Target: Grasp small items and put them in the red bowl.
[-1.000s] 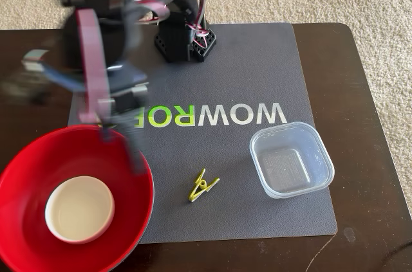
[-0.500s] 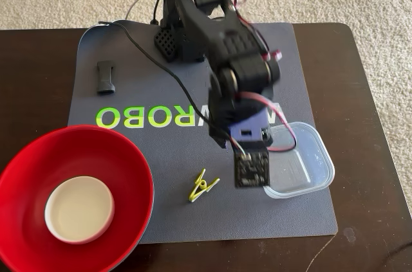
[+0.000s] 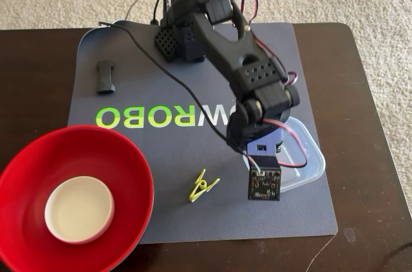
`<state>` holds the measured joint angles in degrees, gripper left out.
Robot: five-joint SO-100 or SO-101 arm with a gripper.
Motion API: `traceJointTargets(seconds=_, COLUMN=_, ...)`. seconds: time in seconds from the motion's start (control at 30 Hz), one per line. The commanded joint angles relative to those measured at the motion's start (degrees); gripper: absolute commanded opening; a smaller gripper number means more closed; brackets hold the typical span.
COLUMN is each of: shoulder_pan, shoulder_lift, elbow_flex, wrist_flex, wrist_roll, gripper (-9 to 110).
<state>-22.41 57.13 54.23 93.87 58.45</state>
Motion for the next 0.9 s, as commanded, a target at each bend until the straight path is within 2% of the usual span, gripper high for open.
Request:
traceJointTargets(seconds=0.0, shoulder_pan=3.7, shoulder_lift=14.2, elbow_flex=-0.7, wrist_flex=-0.2, wrist_roll=-4.0, gripper=0)
traceJointTargets(seconds=0.13, shoulder_pan=11.2, shoulder_lift=30.1, elbow_flex=-2.6, wrist_flex=-0.7, wrist_roll=-12.4, gripper=0)
traceJointTargets(seconds=0.27, shoulder_pan=27.6, shoulder_lift=41.0, elbow_flex=-0.7, wrist_flex=-0.1, wrist_roll=-16.3, gripper=0)
traceJointTargets(seconds=0.4, shoulder_pan=46.8, shoulder_lift=36.7, elbow_flex=0.3, wrist_flex=-0.7, wrist_roll=-13.6, gripper=0)
traceJointTargets(seconds=0.5, shoulder_pan=56.7, shoulder_lift=27.3, elbow_flex=0.2, wrist_flex=-3.3, wrist_roll=-10.4, gripper=0)
traceJointTargets(seconds=0.6, shoulder_pan=59.8, shoulder_lift=20.5, elbow_flex=-0.6, wrist_flex=-6.5, wrist_roll=-8.0, gripper=0)
traceJointTargets(seconds=0.7, shoulder_pan=58.2, shoulder_lift=17.4, elbow_flex=-1.6, wrist_flex=-9.2, wrist_roll=-7.6, gripper=0)
traceJointTargets(seconds=0.8, shoulder_pan=56.8, shoulder_lift=7.6, elbow_flex=-10.7, wrist_flex=-8.9, wrist_roll=-8.5, gripper=0)
traceJointTargets(seconds=0.87, shoulder_pan=56.7, shoulder_lift=2.4, elbow_flex=-16.4, wrist_flex=-8.3, wrist_roll=-7.2, gripper=7)
